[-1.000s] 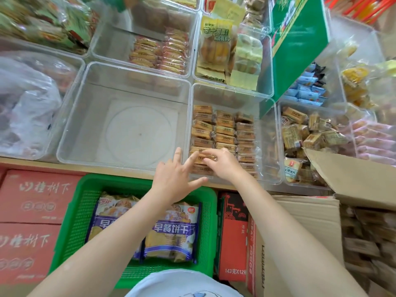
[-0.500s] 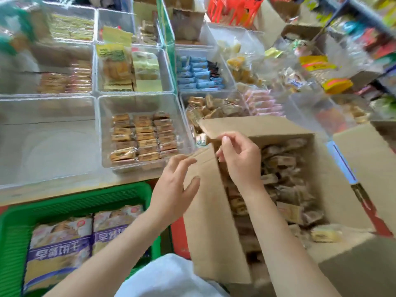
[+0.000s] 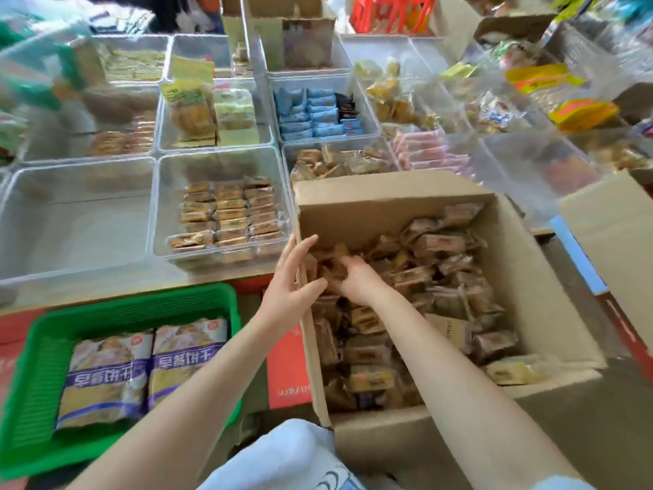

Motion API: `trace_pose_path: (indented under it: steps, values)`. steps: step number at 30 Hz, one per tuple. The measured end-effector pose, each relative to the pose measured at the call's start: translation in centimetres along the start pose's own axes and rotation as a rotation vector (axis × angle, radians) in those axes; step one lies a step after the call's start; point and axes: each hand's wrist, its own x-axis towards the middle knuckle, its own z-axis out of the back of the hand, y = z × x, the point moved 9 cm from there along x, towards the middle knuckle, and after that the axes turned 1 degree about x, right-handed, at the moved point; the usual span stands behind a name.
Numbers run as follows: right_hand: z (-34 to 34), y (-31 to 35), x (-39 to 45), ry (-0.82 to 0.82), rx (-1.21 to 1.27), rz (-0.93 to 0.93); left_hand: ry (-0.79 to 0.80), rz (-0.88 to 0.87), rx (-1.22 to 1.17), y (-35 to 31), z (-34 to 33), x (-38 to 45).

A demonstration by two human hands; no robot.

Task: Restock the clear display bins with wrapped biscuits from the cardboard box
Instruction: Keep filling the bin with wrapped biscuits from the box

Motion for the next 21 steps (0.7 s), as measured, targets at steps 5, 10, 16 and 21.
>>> trace_pose_path:
  steps: [5, 10, 16, 21]
  values:
    - [-1.4, 0.8, 2.7, -0.051, -0.017, 0.054, -0.019, 0.020, 0.006, 0.7, 0.0, 0.0]
    - [-2.3, 0.2, 4.6, -0.057, 0.096, -0.029, -0.013, 0.052, 0.013, 0.6, 0.0, 0.1]
    - [-1.9, -0.3, 5.7, -0.124, 0.236, -0.058, -0.022, 0.040, -0.006, 0.5, -0.1, 0.5]
    - [-1.6, 0.5, 5.8, -0.205, 0.375, -0.008, -0.010, 0.035, -0.045, 1.0, -0.2, 0.9]
